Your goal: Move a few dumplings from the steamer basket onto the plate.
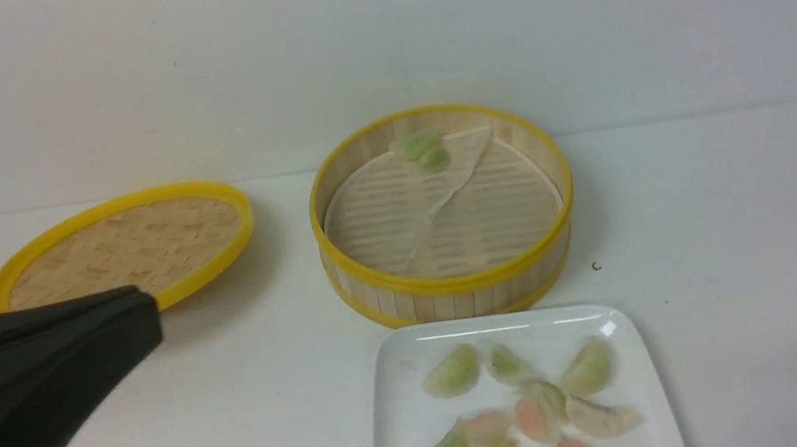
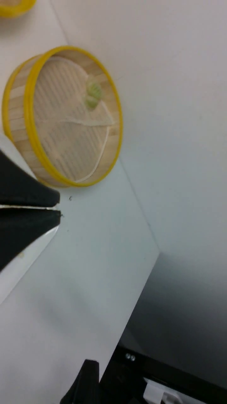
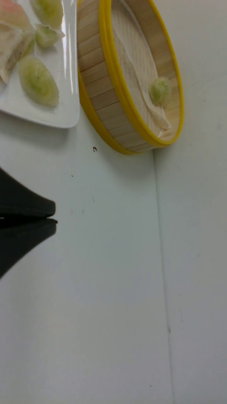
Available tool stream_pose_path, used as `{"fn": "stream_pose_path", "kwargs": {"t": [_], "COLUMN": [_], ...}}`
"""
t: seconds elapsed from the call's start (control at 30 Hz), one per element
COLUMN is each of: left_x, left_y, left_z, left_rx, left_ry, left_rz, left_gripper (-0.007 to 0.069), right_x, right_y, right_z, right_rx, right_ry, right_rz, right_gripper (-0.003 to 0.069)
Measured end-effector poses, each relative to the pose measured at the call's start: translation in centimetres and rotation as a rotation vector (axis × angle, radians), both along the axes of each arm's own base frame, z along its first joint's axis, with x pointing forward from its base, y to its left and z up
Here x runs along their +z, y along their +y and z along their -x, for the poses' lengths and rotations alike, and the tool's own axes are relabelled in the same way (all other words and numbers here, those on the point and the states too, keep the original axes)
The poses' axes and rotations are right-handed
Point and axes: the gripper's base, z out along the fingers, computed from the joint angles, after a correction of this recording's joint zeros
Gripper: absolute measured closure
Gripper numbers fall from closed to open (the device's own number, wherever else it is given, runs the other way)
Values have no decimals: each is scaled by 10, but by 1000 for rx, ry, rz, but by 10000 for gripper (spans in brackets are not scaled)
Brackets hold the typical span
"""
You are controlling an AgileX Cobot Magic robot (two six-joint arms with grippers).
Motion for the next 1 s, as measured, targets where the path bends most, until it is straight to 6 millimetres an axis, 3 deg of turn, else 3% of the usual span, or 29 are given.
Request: {"fn": "stream_pose_path", "kwargs": {"t": [0.13,0.3,0.33,0.4,0.43,0.5,0.7,1.0], "left_x": [-31,-111,-118,-159,-159,-187,-199,-200], "left_y": [19,44,47,55,55,60,64,64], "left_z": [8,15,16,19,19,19,20,21], "left_rx": [101,346,378,494,502,590,630,631], "left_ry": [-52,-40,-39,-16,-16,25,108,112], "left_rz": [35,41,40,23,23,0,-76,-83], "left_gripper": [631,631,631,632,632,632,634,634], "right_x": [0,0,0,0,0,0,0,0], "right_y": [0,0,0,0,0,0,0,0], "right_z": [0,0,0,0,0,0,0,0], "right_rx": [0,0,0,0,0,0,0,0], "right_ry": [0,0,0,0,0,0,1,2], "right_rz": [0,0,0,0,0,0,0,0], "right_gripper": [674,674,674,674,674,674,674,674]}}
